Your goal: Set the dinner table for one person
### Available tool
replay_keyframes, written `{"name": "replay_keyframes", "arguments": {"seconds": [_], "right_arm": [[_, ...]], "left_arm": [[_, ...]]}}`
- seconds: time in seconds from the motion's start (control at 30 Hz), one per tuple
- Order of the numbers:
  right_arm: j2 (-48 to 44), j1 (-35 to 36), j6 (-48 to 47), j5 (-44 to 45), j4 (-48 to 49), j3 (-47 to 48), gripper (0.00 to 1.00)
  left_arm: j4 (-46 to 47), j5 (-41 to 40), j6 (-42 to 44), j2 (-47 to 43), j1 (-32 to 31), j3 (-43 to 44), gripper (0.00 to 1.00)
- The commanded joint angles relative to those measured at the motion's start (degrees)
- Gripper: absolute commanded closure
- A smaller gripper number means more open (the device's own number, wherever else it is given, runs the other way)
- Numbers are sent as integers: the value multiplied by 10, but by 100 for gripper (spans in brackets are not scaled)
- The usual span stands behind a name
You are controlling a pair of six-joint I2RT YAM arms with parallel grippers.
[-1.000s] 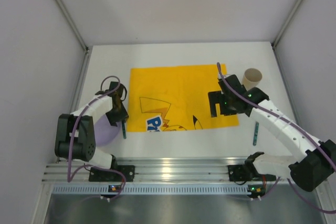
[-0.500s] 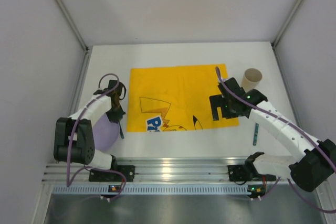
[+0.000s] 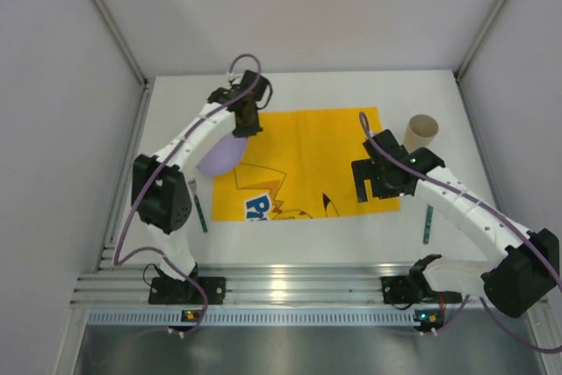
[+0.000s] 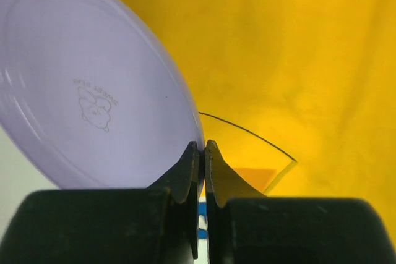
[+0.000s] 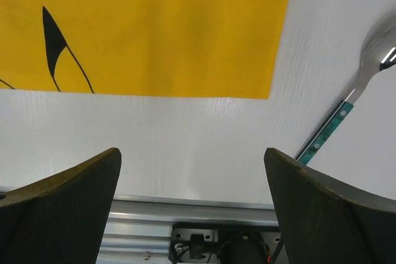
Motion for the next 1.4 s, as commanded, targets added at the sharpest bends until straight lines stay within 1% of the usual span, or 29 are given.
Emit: {"name": "replay_keyframes", "arguments": {"seconds": [0.0, 0.03, 0.07, 0.1, 0.13, 0.17, 0.2, 0.23, 0.27, 0.33, 0.4, 0.47, 0.53, 0.57, 0.67, 0.77, 0.8, 0.83, 0.9, 0.93, 0.97, 1.03, 1.07, 1.1, 1.13, 1.2, 1.23, 1.27, 1.37], "right_arm": [[-34, -11, 10, 39, -34, 23, 0], [-41, -17, 13, 44, -47, 22, 0], [-58, -20, 16, 50, -52, 19, 0], [-70, -27, 24, 51, -57, 12, 0], [-81, -29, 28, 51, -61, 9, 0], [-106, -31, 34, 49, -64, 8, 0], [-116, -34, 51, 47, -68, 10, 0], [-123, -36, 62, 45, -78, 12, 0], [-133, -37, 71, 38, -82, 12, 0], [-138, -39, 87, 30, -88, 13, 1], [-146, -39, 90, 28, -91, 24, 0], [-151, -41, 95, 64, -106, 53, 0], [-152, -50, 96, 93, -117, 80, 0], [-145, -61, 90, 107, -118, 111, 0], [-116, -83, 78, 125, -113, 171, 0], [-74, -118, 64, 149, -110, 220, 0], [-64, -139, 64, 157, -108, 231, 0], [-53, -152, 65, 164, -106, 241, 0], [-22, -189, 64, 166, -101, 269, 0], [4, -194, 67, 171, -102, 278, 0], [17, -201, 78, 168, -102, 295, 0], [49, -235, 85, 128, -89, 302, 0], [62, -261, 87, 112, -84, 308, 0], [76, -273, 89, 99, -81, 313, 0], [102, -285, 91, 66, -78, 320, 0], [125, -337, 98, 19, -68, 331, 0], [146, -350, 107, -8, -66, 341, 1], [159, -375, 111, -14, -63, 346, 1], [208, -405, 106, -21, -55, 365, 2]], "left_arm": [[-35, -1, -2, 125, -117, 136, 100], [-41, 1, -3, 154, -140, 171, 100], [-52, -1, -4, 180, -183, 246, 100], [-57, 3, -4, 238, -202, 284, 100], [-62, 4, -3, 264, -237, 323, 100], [-66, 3, -1, 294, -252, 359, 100], [-68, 4, 4, 316, -266, 420, 100], [-66, 3, 6, 354, -276, 445, 100], [-64, 10, 9, 368, -292, 469, 100], [-57, 8, 10, 384, -301, 469, 100], [-49, 12, 2, 386, -301, 435, 100], [-40, 22, -5, 374, -301, 385, 100], [-30, 24, -11, 363, -305, 355, 100], [-27, 18, -13, 351, -307, 334, 100], [-32, -5, -10, 335, -314, 318, 100], [-26, 1, -1, 328, -314, 304, 99], [-21, 11, 2, 333, -315, 302, 93], [-20, 30, 2, 337, -315, 300, 68], [-27, 45, 0, 338, -315, 303, 45], [-27, 44, -2, 333, -317, 303, 22], [-27, 40, -4, 326, -318, 302, 11], [-29, 31, -4, 293, -317, 303, 4], [-30, 16, -3, 281, -317, 303, 4], [-30, 7, -3, 264, -317, 303, 3], [-31, 3, -2, 237, -316, 302, 3], [-32, -4, -2, 207, -312, 296, 2], [-34, -6, -4, 178, -312, 287, 2], [-33, -10, -6, 165, -311, 280, 3], [-32, -16, -12, 110, -305, 238, 3]]}}
